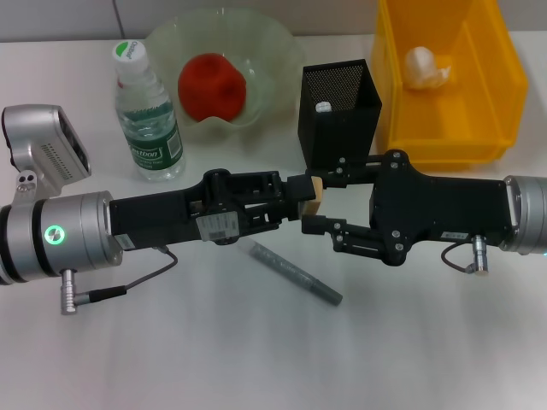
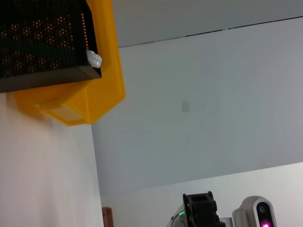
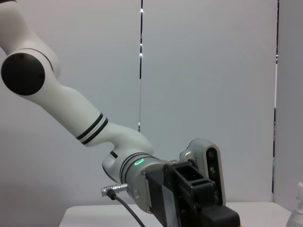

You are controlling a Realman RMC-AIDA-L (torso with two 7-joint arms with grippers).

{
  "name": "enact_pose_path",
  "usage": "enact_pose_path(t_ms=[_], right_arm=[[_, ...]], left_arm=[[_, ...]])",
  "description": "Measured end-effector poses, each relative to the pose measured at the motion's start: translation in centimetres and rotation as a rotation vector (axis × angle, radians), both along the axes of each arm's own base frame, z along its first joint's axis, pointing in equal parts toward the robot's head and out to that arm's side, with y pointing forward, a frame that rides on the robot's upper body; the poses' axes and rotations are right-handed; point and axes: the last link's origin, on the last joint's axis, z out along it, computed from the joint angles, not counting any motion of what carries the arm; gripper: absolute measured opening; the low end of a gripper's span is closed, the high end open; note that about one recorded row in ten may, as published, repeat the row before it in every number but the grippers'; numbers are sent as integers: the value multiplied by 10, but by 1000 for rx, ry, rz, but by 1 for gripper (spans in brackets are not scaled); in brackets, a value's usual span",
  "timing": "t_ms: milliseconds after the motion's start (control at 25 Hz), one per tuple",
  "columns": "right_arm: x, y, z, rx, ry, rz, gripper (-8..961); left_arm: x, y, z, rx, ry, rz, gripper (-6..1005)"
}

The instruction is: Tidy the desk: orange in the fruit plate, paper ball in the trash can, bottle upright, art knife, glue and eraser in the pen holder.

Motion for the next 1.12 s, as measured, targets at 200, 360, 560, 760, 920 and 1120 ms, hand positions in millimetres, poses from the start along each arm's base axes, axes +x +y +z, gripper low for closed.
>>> enact_pose_path(t_ms=[200, 360, 560, 760, 920, 1120], right_arm=[[0, 0, 0, 0, -1, 0, 379], [0, 0, 0, 3, 1, -3, 329], [1, -1, 0, 9, 7, -3, 266], [1, -1, -1, 9, 9, -4, 269], [0, -1, -1, 8, 10, -3, 272], [0, -1, -1, 7, 12, -4, 276]], left_arm=[[1, 0, 0, -1, 0, -2, 421], [1, 1, -1, 0, 0, -4, 421], [2, 1, -1, 3, 0, -9, 422], [3, 2, -1, 8, 6, -20, 422], [4, 2, -1, 10, 9, -28, 423], [3, 1, -2, 10, 11, -26, 423]])
